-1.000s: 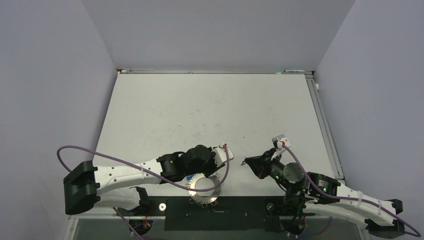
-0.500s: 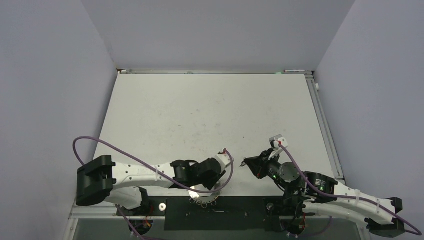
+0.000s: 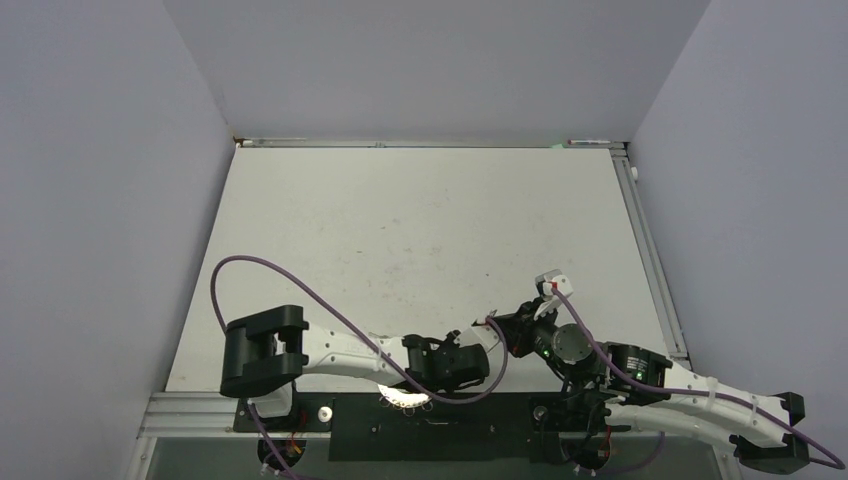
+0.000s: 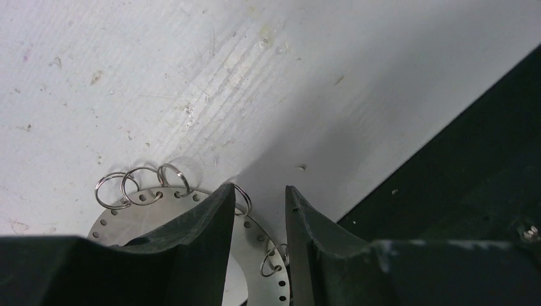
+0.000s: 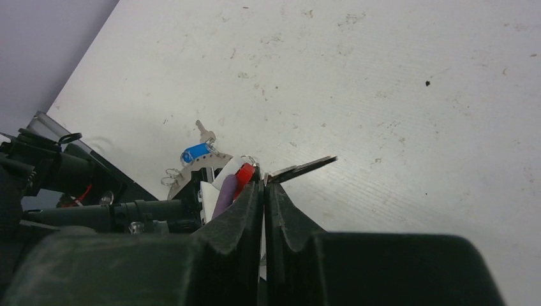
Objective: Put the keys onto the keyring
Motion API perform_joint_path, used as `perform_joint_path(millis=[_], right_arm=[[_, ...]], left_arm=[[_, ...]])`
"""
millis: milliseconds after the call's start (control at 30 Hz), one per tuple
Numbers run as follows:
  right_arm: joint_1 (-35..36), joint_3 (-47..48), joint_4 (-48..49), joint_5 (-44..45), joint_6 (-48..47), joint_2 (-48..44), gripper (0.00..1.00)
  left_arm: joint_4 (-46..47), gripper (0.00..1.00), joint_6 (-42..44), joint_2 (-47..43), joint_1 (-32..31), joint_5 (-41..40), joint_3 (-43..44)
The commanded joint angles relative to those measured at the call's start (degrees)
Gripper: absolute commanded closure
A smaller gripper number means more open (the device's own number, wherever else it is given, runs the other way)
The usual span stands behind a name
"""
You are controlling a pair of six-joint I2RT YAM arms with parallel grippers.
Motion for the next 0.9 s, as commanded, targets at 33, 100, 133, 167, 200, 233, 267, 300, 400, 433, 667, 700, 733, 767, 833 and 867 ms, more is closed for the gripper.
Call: perform_joint_path(millis=[33, 100, 133, 167, 200, 233, 267, 300, 400, 433, 667, 700, 733, 767, 833, 867], right_arm=[[0.43, 0.58, 0.52, 1.19, 0.88, -1.25, 0.95], [0.45, 0.42, 0.43, 1.24, 0.87, -1.4, 0.95], [0.58, 0.42, 0.41, 1.29, 0.93, -1.42, 0.95], [0.57, 0.44, 0.42, 1.33, 0.92, -1.39, 0.95], [0.66, 0.47, 0.41, 1.4, 0.95, -1.38, 0.95], [0.65, 0.47, 0.43, 1.43, 0.94, -1.42, 0.95], [0.71, 0.45, 0.46, 1.38, 0.97, -1.42, 0.95], [0.78, 0.41, 0.46, 1.39, 0.97, -1.38, 0.95], [0.85, 0.47, 0.36, 1.38, 1.06, -1.46, 0.95], [0.87, 0.47, 0.37, 1.37, 1.05, -1.45, 0.95], [1.09, 0.35, 0.28, 1.72, 1.22, -1.67, 0.95], [1.05, 0.3, 0.3, 1.77, 1.26, -1.54, 0.95], [1.05, 0.28, 0.29, 1.85, 1.3, -1.52, 0.95], [1.12, 0.34, 0.26, 1.88, 1.31, -1.39, 0.95], [1.12, 0.4, 0.24, 1.81, 1.31, -1.42, 0.95], [1.22, 0.38, 0.2, 1.77, 1.34, -1.39, 0.95]], left_arm=[[-5.11, 0.69, -2.18, 4.18, -0.71, -6.64, 5.59], [-6.69, 0.7, -2.54, 5.4, -1.12, -8.0, 6.5], [-7.4, 0.7, -2.62, 5.9, -1.3, -8.45, 6.92], [-8.18, 0.71, -2.81, 6.43, -1.63, -8.91, 7.41], [-8.76, 0.71, -2.9, 6.83, -1.95, -9.47, 7.79], [-9.51, 0.71, -3.12, 7.24, -2.23, -10.0, 8.24], [-10.33, 0.71, -3.37, 7.63, -2.57, -10.52, 8.77], [-11.03, 0.71, -3.63, 7.92, -2.82, -11.03, 9.34], [-13.48, 0.7, -4.8, 8.86, -3.13, -12.36, 10.62], [-14.05, 0.71, -5.55, 9.26, -3.2, -12.61, 11.07], [-17.52, 0.82, -8.3, 10.79, -4.29, -13.1, 12.79], [-17.29, 0.85, -8.22, 10.96, -4.43, -13.04, 12.66], [-16.92, 0.88, -8.19, 11.14, -4.4, -12.9, 12.6], [-16.73, 0.94, -8.05, 11.29, -4.45, -12.71, 12.59], [-17.11, 1.0, -8.12, 11.36, -4.44, -12.45, 12.87], [-17.37, 1.0, -8.22, 11.12, -4.44, -12.38, 13.21]])
